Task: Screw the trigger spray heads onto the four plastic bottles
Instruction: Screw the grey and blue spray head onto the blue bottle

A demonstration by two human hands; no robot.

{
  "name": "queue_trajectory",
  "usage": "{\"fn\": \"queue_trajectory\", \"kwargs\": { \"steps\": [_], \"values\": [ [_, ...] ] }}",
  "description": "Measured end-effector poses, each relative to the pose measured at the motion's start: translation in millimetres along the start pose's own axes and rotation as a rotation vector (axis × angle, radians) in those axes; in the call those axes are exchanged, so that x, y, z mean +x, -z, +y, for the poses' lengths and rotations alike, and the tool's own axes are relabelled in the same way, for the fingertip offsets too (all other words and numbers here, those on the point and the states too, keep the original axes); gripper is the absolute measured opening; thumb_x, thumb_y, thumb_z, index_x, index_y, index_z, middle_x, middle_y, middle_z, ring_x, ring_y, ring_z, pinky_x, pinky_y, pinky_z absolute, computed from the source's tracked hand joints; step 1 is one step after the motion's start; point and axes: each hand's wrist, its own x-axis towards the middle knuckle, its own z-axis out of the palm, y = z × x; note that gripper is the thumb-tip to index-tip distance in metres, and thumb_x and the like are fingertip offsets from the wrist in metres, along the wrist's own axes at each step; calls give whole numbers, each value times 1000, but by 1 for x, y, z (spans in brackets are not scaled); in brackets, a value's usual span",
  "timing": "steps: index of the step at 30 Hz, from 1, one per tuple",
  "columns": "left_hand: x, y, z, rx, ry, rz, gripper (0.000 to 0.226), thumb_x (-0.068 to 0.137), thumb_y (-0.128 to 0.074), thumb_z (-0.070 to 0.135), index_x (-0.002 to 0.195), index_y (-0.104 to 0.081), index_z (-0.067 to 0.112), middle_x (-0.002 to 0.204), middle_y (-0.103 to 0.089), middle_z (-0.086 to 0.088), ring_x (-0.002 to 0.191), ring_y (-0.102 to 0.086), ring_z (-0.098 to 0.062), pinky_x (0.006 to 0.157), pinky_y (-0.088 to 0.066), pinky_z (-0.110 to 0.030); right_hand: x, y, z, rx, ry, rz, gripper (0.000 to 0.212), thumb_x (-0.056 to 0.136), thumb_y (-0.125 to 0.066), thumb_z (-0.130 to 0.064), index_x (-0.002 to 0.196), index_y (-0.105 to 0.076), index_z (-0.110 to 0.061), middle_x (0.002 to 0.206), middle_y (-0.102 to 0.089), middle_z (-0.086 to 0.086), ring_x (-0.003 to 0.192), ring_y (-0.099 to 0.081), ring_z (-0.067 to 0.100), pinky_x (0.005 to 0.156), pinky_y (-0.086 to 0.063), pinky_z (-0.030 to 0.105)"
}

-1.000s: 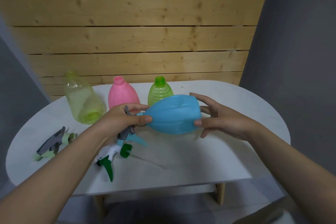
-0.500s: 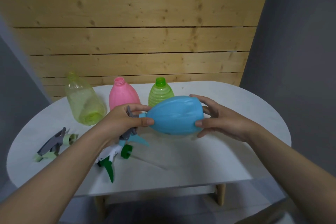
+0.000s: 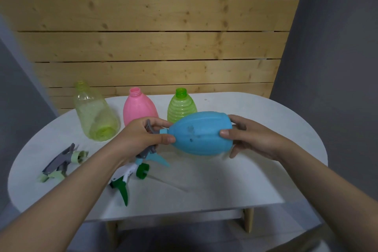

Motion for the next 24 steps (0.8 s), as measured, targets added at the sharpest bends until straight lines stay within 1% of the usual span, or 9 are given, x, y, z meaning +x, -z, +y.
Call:
{"fn": "queue_trajectory", "kwargs": {
  "steps": [3,6,8,12,14,16,17,21,24],
  "values": [
    [1,0,-1,4,-3,4,60,34,-85,43,89,-73,25,95,-66,-30,61,-56,-21,61,-46,-36,0,-2,1,-40,-37,-8,67,72,-57,-56,124,-54,-14,112,-69,13,95,-69,31,72,-59,36],
    [2,0,-2,-1,7,9,62,36,-85,41,93,-71,22,94,-67,-29,61,-58,-20,60,-47,-33,1,0,3,39,-6,5,69,69,-67,-44,131,-47,-22,122,-62,14,105,-66,25,85,-56,39],
    [1,2,-2,6,27,-2,59,42,-84,34,96,-69,19,90,-66,-25,58,-59,-14,57,-48,-31,1,1,1,66,-11,33,69,66,-71,-40,128,-49,-22,119,-64,17,99,-68,26,79,-58,36],
    [-1,-1,2,63,22,-9,35,63,-81,15,94,-65,14,85,-65,-19,57,-59,-14,64,-47,-37,3,1,1,50,-34,49,55,77,-61,-54,115,-61,-15,105,-68,20,81,-69,31,62,-58,33],
    [-2,-3,6,83,-6,-3,32,66,-80,13,93,-64,13,76,-65,-17,52,-57,-12,56,-46,-30,3,2,0,71,-65,47,50,77,-56,-58,110,-64,-21,95,-69,19,75,-68,32,57,-56,31],
    [-5,-4,8,109,-47,-5,31,65,-80,16,91,-63,15,66,-62,-8,44,-54,-7,41,-41,-22,3,4,-1,102,-83,38,50,73,-56,-61,108,-62,-26,89,-70,18,70,-69,30,56,-55,31],
    [-6,-5,9,123,-64,-2,32,63,-81,20,89,-63,17,63,-62,-4,44,-54,-6,40,-40,-22,2,5,-1,116,-85,27,51,71,-57,-62,108,-62,-28,87,-70,18,68,-68,30,56,-56,31],
    [-9,-4,12,157,-133,6,43,46,-79,40,82,-63,24,60,-67,9,49,-59,-6,45,-48,-24,1,7,-3,138,-81,-16,59,65,-59,-66,111,-60,-28,89,-69,21,68,-68,31,57,-57,32],
    [-7,-2,13,208,-174,11,51,41,-80,47,85,-65,26,81,-72,-4,68,-67,-25,63,-56,-41,0,9,-2,109,-104,-40,61,69,-60,-62,117,-58,-24,103,-70,22,85,-70,36,69,-59,37]
  ]
}}
